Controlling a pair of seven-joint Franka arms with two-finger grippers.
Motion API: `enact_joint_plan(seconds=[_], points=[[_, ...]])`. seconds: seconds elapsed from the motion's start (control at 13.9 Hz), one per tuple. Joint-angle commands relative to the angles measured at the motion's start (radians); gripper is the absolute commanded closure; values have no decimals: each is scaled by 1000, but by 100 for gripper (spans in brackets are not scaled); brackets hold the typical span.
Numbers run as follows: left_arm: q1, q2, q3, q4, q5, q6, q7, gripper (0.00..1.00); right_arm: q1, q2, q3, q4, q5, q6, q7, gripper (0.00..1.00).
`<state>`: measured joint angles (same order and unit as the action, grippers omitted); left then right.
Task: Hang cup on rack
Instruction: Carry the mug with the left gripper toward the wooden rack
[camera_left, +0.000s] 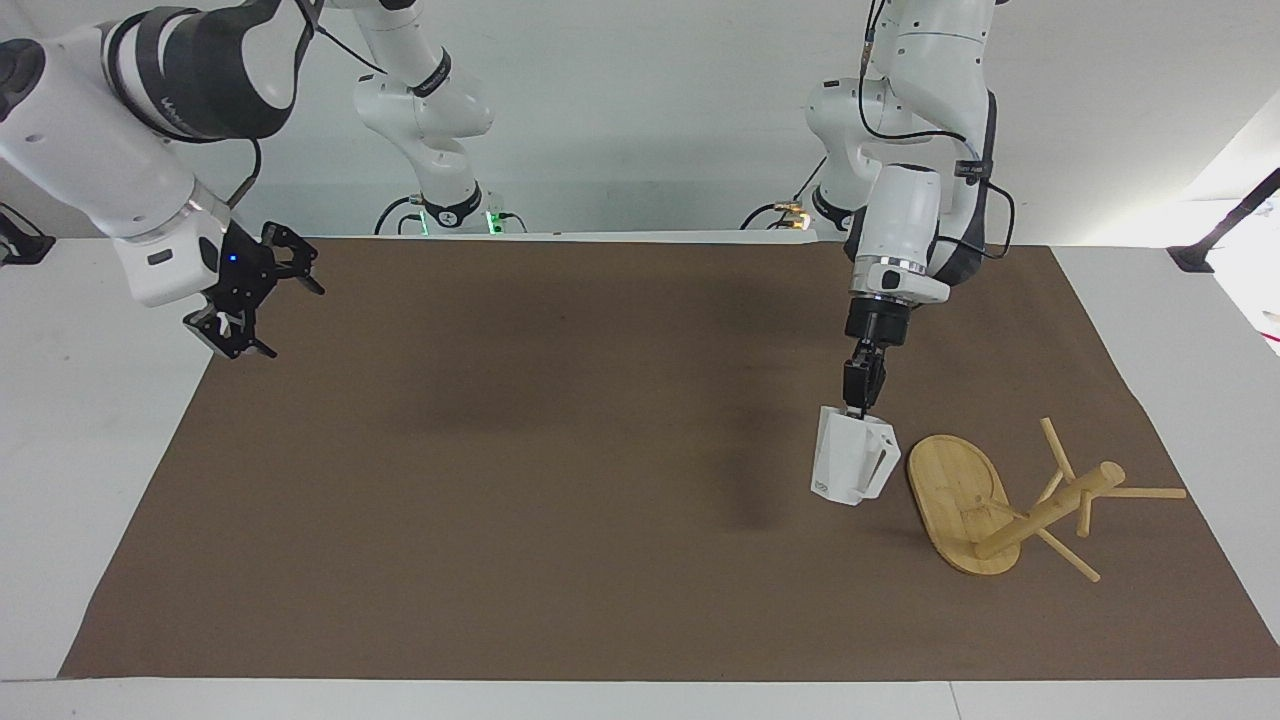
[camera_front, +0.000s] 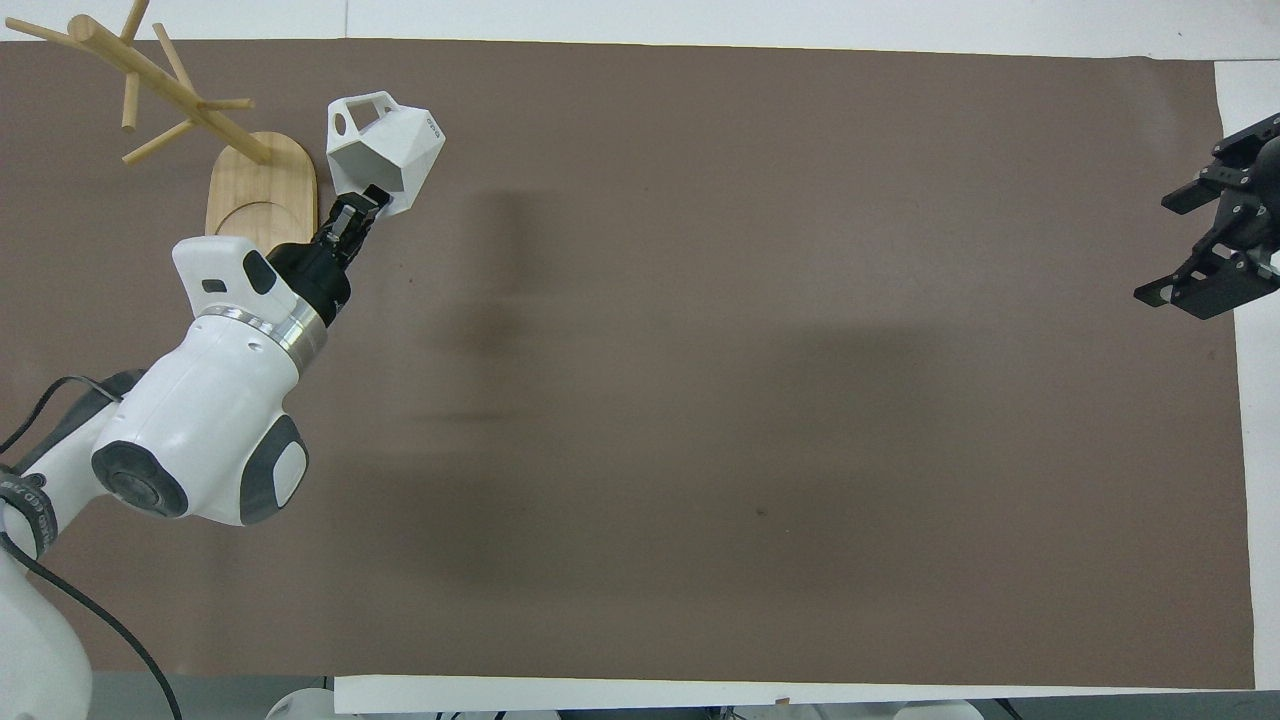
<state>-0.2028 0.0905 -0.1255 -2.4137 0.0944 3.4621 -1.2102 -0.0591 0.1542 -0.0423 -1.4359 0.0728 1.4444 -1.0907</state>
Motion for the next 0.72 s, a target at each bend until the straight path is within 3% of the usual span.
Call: enact_joint_plan(seconds=[0.0,0.14,0.36,0.65], points=[[42,32,-11,30,31,32,-12,100,-4,-2,-2,66,-36,-97,244,0],[80,52,-11,36,104,32,-12,100,-13,-4,-10,107,-39,-172,452,0],[141,78,-16,48,205,32,-14,100,-7,-36,-13,114,-60,-164,754,0],[169,80,-16,48,205,32,-15,100,44,-85,-86,46,-91,-190,836,0]])
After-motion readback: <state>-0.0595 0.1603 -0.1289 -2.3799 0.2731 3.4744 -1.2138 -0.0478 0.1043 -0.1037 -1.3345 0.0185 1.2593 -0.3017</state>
